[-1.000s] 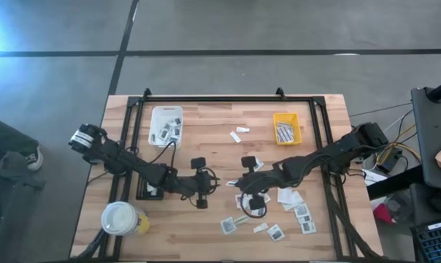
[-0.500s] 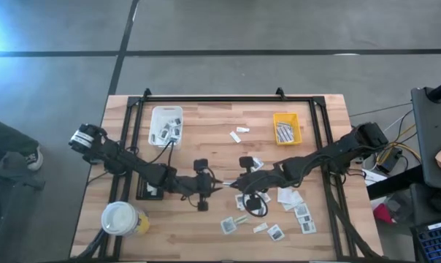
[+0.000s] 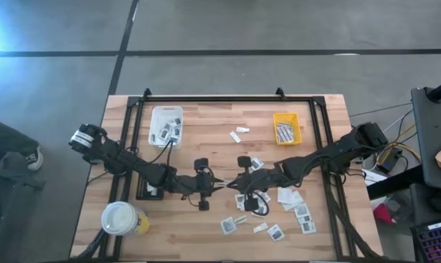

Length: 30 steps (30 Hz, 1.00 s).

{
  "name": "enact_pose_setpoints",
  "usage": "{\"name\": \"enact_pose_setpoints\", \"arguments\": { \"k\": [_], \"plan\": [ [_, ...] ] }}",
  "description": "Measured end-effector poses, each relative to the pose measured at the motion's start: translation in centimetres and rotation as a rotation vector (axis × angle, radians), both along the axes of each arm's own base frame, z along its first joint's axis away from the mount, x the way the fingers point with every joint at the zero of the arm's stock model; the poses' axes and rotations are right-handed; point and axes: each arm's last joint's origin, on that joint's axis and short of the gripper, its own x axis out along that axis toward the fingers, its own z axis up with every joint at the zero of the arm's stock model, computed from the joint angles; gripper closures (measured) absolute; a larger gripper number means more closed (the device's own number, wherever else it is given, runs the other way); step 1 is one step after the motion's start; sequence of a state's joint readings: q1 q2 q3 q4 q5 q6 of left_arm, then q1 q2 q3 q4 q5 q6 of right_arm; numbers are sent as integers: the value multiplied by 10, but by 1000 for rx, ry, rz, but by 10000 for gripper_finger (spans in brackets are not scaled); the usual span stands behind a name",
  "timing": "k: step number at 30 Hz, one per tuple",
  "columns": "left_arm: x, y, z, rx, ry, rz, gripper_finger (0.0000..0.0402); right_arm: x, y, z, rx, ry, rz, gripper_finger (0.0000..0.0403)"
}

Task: Pick & Place First Aid Supplies
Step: Put the gray towelette pack into the white bin

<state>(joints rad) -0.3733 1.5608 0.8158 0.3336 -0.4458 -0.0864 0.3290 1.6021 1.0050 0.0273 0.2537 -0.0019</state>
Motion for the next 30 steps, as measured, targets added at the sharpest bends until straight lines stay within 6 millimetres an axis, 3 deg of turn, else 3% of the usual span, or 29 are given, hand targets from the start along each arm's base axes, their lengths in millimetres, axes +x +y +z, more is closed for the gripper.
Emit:
{"name": "enact_pose_setpoints", "arguments": {
  "k": [6, 14, 25, 30],
  "plan": [
    [0, 0, 1, -2, -7, 0, 322, 0, 0, -1, -2, 1, 1, 394],
    [0, 0, 0, 19, 0, -8, 395, 0, 0, -1, -7, 2, -1, 394],
    [0, 0, 0, 21, 0, -9, 400, 0, 0, -1, -5, 2, -6, 394],
    [0, 0, 0, 21, 0, -8, 401, 0, -1, -2, 3, 17, -18, 370]
  ]
}}
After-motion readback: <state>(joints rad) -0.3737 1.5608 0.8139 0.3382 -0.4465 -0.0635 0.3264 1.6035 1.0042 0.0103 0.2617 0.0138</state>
